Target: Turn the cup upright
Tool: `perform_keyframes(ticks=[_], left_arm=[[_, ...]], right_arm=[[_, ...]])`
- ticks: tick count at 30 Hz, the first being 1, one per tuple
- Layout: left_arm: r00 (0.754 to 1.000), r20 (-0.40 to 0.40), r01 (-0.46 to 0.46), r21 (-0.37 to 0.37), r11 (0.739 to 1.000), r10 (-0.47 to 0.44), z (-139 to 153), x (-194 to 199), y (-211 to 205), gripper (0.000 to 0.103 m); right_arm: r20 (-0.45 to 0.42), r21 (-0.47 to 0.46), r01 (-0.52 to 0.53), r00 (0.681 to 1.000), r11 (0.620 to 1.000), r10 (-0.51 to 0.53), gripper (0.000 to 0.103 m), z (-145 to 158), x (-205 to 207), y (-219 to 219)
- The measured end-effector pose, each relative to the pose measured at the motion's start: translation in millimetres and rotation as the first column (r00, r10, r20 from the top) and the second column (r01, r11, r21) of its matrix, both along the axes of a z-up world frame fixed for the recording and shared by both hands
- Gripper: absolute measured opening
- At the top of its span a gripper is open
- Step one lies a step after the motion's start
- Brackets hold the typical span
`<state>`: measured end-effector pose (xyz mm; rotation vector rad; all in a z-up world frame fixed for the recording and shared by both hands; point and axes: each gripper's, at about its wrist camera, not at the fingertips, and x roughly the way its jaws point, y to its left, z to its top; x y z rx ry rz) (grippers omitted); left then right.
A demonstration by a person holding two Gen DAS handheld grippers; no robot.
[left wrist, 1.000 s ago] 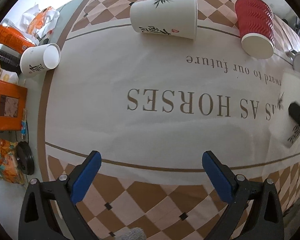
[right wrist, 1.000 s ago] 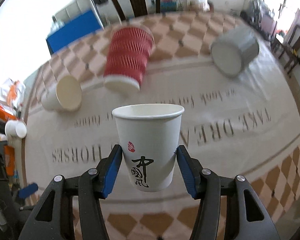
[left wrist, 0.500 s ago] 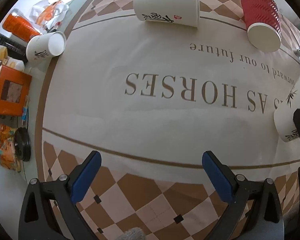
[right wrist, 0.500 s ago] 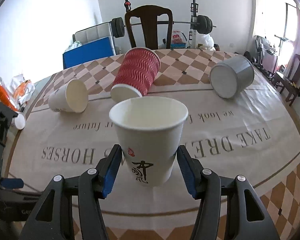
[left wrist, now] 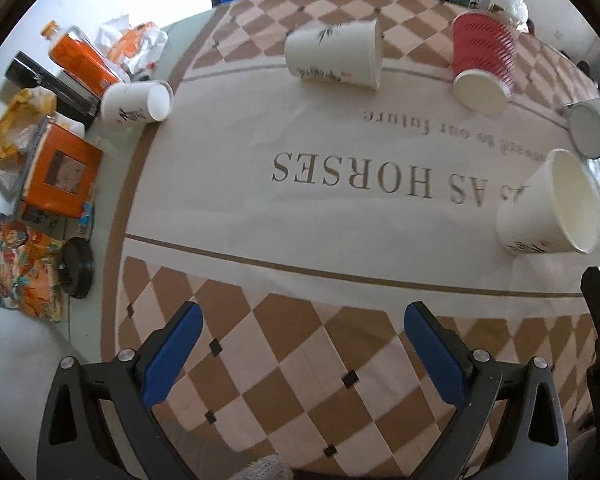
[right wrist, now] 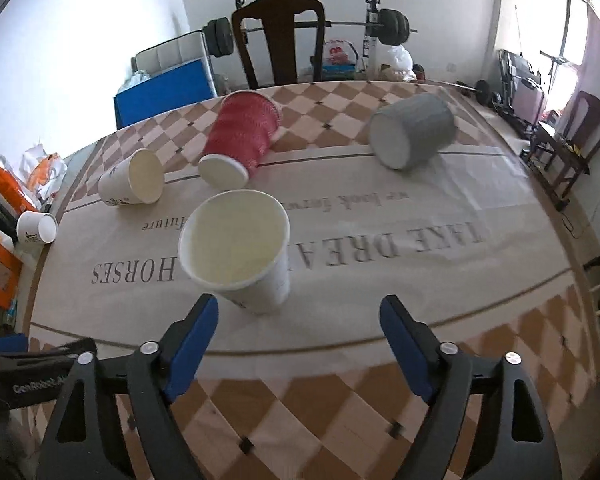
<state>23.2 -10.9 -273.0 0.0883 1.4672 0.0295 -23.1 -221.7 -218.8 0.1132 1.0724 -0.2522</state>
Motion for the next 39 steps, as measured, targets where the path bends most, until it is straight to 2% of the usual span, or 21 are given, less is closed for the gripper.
perform_keyframes(ticks=[4,9,15,22,29,39], left_arm=[[0.999,0.048,0.002,-0.011,1.000,-0.001,38.7,-8.2,-4.8,0.103],[0.993,0.114,0.020,-0.049,0.999,-0.015,89.2,-7.4,-3.2,0.103],[0.982,0.179,0.068,-0.078,0.995,-0.053,152.4,-7.5,-2.1,0.103],[0.966,0.256,0.074,-0.087,0.993,-0.050,215.9,-14.5,7.5,0.103],[0.959,0.281,0.067,-0.104,0.992,-0.036,247.7,-25.0,14.7,0.103],[0.962,0.273,0.059,-0.110,0.992,-0.027,254.8,-34.5,21.3,0.103]], right_arm=[[-0.041,-0.035,0.014,0.999,0.999,-0.015,0.102,27.6,-5.7,-10.0],[-0.064,-0.063,-0.011,0.998,0.998,0.007,0.103,74.2,-9.5,-13.7],[-0.087,-0.086,-0.041,0.996,0.995,0.034,0.103,148.3,-15.9,-7.6],[-0.051,-0.085,-0.039,0.998,0.996,0.035,0.103,224.6,-25.7,-2.8],[-0.033,-0.080,-0.039,0.999,0.996,0.036,0.103,268.7,-36.7,2.6],[-0.033,-0.072,-0.047,0.998,0.996,0.045,0.103,285.3,-44.7,8.3]])
